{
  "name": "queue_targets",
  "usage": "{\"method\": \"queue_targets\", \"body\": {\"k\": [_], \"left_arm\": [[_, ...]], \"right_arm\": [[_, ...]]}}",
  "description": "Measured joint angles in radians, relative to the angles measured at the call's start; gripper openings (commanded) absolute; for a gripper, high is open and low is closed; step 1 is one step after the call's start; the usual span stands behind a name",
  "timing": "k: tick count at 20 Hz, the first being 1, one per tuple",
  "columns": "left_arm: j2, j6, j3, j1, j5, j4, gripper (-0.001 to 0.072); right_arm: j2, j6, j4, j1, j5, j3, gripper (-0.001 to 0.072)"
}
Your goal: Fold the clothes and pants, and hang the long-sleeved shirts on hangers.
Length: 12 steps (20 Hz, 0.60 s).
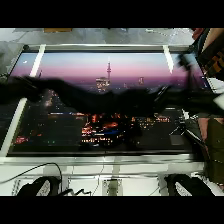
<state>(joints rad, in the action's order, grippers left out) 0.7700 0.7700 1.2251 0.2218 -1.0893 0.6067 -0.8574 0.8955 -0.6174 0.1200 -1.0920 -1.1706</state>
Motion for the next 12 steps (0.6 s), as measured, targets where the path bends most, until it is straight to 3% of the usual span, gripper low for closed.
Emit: {"method": "queue_targets", "body": {"k": [4, 6, 12], "left_arm": [[-0.207, 0.0, 0.081, 0.023, 0.208, -0.004, 0.001], [-0.27, 0.0, 0.095, 0.027, 0.251, -0.006, 0.0009], [-0.204, 0.07, 0.026, 0.026, 0.157, -0.003, 0.0008]], "right_arm": [[0.123, 0.164, 0.092, 0.013, 0.032, -0.123, 0.0042], [0.161, 0.259, 0.135, 0.015, 0.02, -0.145, 0.0043], [0.165, 0.468, 0.092, 0.017, 0.047, -0.009, 0.0042]]}}
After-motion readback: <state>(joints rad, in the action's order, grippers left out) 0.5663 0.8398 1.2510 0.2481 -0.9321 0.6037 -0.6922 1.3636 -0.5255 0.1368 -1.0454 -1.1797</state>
